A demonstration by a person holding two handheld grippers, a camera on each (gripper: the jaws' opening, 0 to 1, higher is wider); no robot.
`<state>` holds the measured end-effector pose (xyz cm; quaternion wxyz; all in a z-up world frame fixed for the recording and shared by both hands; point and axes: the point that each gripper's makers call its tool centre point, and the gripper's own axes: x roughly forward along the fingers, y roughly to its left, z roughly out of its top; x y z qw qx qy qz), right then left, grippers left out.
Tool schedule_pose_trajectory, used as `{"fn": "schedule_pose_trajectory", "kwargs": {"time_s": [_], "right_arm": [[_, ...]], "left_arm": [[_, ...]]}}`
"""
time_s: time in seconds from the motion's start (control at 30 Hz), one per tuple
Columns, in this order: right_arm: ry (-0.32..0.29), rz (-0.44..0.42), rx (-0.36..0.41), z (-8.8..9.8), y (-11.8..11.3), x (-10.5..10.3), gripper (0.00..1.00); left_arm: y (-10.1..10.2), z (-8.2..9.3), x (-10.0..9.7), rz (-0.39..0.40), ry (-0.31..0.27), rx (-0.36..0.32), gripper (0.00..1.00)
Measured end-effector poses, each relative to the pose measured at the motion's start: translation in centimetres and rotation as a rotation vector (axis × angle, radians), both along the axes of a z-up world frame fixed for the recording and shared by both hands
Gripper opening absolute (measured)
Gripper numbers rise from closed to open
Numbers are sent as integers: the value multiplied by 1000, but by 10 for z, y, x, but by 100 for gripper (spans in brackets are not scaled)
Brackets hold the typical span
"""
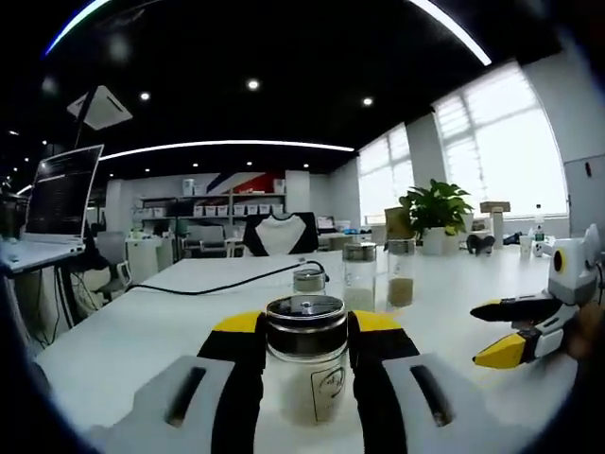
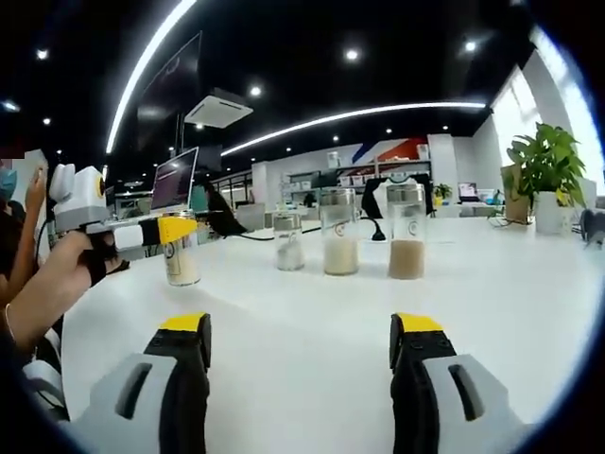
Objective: Rotate the seasoning bottle until the label or dispensing opening points toward the visible target arrow and the bottle remains upright within the marked orientation range
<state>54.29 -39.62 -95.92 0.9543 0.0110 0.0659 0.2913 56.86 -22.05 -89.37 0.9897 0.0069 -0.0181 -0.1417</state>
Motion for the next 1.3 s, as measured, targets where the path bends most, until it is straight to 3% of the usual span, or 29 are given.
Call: {"fn": "schedule_pose_trajectory", "kwargs": {"time_s": [0.37,0.43,0.47,0.5,0.63,0.87,1.0,1.3], "right_arm": [[6,-2,-25,-4,0,1,76],[6,-2,-29,-4,0,1,76],[6,-3,-29,-4,0,1,76],[7,-3,-29,-4,0,1,76],[8,-3,-33,-5,0,2,75],[9,-2,-40,-6,1,1,75],[10,-6,-43,-6,0,2,75],[10,-5,-36,-5,0,2,75]], "left_arm": [[0,-14,1,-15,18,3,36],[0,-20,0,-25,32,-39,36],[1,-10,3,-41,-38,-82,36],[1,-18,2,-45,4,-96,36],[7,-18,-1,-23,1,-49,36],[4,-19,-4,-28,-4,-42,36],[1,-19,-6,-33,-5,8,36],[1,-20,-9,-67,11,1,37]]}}
